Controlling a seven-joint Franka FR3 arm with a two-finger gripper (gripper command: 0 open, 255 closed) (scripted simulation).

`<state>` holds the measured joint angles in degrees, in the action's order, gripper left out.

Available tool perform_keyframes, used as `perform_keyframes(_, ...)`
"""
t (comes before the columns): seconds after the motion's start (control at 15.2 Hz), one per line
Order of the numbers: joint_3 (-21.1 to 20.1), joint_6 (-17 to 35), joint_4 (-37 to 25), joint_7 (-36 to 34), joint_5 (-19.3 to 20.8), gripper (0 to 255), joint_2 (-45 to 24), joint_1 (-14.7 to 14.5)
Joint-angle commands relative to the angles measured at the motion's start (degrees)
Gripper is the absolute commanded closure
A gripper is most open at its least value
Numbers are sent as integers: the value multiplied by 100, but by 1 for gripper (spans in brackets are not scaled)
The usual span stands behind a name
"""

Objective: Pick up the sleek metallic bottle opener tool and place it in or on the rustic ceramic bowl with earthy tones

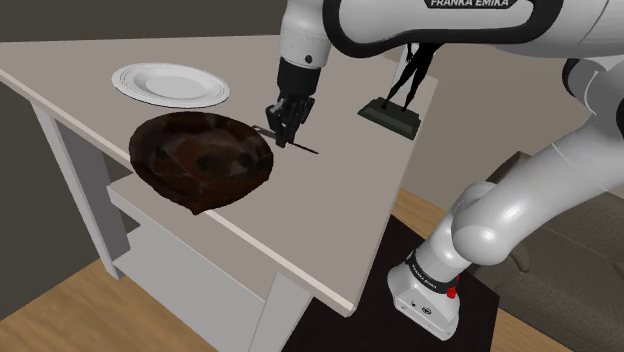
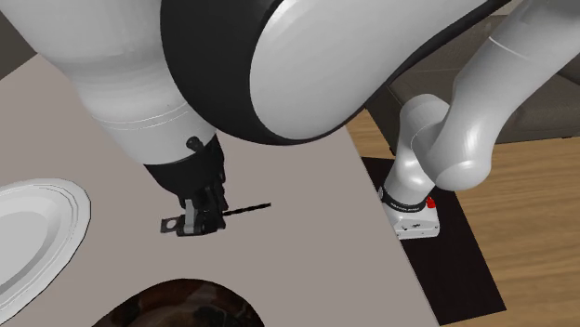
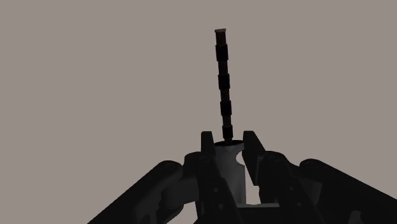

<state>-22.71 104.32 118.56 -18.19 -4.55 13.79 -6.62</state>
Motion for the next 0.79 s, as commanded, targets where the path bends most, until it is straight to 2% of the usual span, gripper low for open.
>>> perform_keyframes(0.0, 9, -155, -135, -4, 5, 255, 4, 6)
perform_keyframes(0.73, 45, -1003, -1016, -14, 38, 255, -31, 32)
